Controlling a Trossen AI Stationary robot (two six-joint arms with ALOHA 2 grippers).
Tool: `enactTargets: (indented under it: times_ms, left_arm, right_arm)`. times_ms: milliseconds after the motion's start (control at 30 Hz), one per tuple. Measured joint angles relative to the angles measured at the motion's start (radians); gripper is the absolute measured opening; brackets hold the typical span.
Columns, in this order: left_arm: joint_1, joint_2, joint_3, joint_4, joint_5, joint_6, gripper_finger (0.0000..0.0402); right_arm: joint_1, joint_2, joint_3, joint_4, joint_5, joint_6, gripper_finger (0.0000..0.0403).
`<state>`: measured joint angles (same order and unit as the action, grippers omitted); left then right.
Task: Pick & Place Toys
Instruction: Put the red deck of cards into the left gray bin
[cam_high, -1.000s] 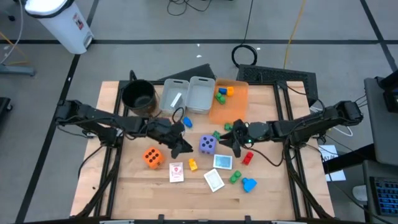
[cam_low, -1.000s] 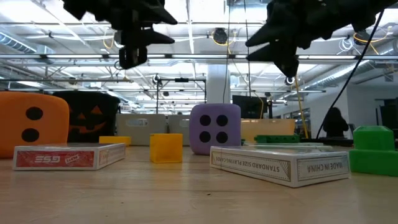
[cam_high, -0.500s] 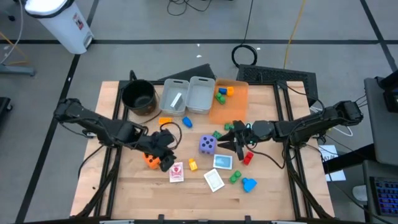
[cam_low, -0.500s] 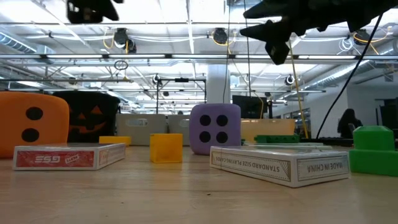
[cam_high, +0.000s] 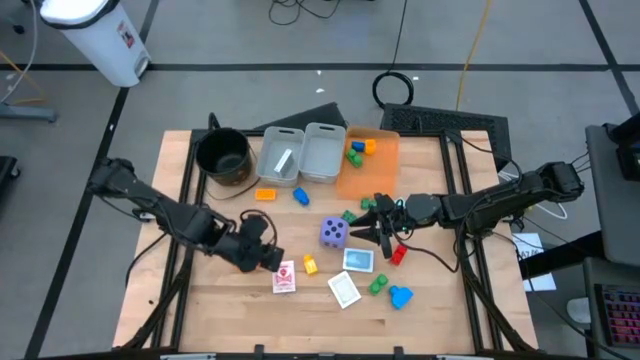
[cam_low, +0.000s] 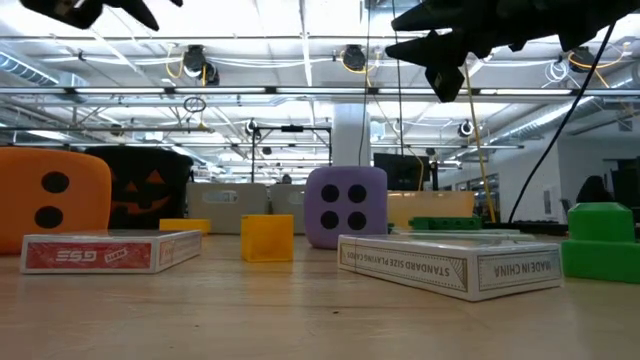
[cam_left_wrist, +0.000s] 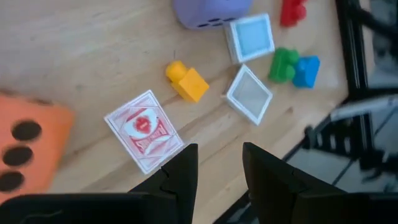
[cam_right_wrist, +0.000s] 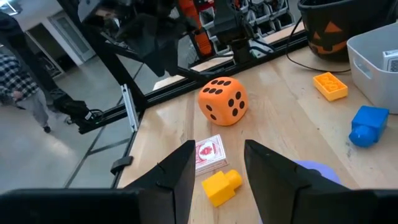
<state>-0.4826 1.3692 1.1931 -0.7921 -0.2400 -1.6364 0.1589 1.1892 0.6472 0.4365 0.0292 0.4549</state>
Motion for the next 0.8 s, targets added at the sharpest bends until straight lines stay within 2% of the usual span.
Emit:
enactTargets:
  times_ms: [100, 500, 800]
  left_arm:
    - [-0.031, 0.033, 0.000, 0.000, -0.022, -0.070, 0.0131]
    - [-0.112, 0.206, 0.000, 0.028, 0.064, -0.295, 0.0131]
    - [-0.101, 0.303, 0.000, 0.121, 0.036, -0.287, 0.0131]
  right_arm:
    - [0.000, 0.000, 0.000, -0.006, 0.000, 0.000, 0.0132]
    - [0.000, 0.000, 0.000, -0.032, -0.004, -0.008, 0.0132]
    - [0.000, 0.000, 0.000, -0.089, -0.005, -0.034, 0.0132]
